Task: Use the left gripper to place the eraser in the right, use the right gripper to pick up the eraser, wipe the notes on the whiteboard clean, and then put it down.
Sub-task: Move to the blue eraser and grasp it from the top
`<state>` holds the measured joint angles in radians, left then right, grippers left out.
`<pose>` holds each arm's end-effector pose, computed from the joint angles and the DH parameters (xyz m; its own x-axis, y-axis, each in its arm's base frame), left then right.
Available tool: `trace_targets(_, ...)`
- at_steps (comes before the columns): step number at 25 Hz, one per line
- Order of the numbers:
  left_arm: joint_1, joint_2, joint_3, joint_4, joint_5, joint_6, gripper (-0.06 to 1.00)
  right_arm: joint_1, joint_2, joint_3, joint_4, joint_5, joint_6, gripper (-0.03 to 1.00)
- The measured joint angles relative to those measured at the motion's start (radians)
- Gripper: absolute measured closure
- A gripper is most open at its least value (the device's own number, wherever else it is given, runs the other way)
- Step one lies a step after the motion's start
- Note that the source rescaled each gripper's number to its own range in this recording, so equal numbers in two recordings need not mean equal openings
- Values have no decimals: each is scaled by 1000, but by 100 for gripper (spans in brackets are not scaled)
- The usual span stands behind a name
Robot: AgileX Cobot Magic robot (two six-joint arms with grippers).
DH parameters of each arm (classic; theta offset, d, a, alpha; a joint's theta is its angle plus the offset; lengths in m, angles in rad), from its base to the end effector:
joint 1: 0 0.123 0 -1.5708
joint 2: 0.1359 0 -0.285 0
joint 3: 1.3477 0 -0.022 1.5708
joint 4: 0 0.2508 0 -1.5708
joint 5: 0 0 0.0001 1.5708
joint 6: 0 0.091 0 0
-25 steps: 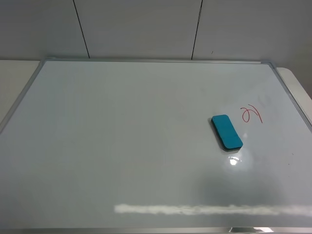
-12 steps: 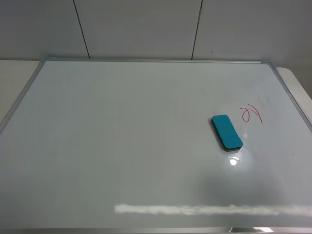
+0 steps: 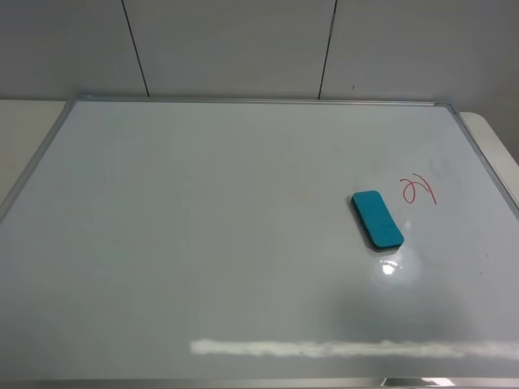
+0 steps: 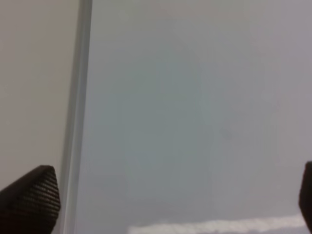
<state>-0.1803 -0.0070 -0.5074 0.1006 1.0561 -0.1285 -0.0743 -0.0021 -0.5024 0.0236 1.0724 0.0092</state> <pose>-0.0053 0.0091 0.2800 -0.4366 -0.0002 -0.8996 0.0671 0.9972 -0.0328 -0.0058 0.0023 0.2770 -0.4598 0.0548 -0.8863 0.0653 0.9975 0.0277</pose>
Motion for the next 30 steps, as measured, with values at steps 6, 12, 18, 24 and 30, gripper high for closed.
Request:
trace_targets(6, 0, 0, 0, 0, 0, 0, -5, 0, 0, 0, 0, 0, 0, -3)
trace_targets(12, 0, 0, 0, 0, 0, 0, -5, 0, 0, 0, 0, 0, 0, -3)
trace_targets(18, 0, 0, 0, 0, 0, 0, -5, 0, 17, 0, -7, 0, 55, -3)
trace_targets(24, 0, 0, 0, 0, 0, 0, -5, 0, 307, -87, 0, -17, 162, -3)
trace_targets(30, 0, 0, 0, 0, 0, 0, -5, 0, 688, -271, 1, -50, 178, -2)
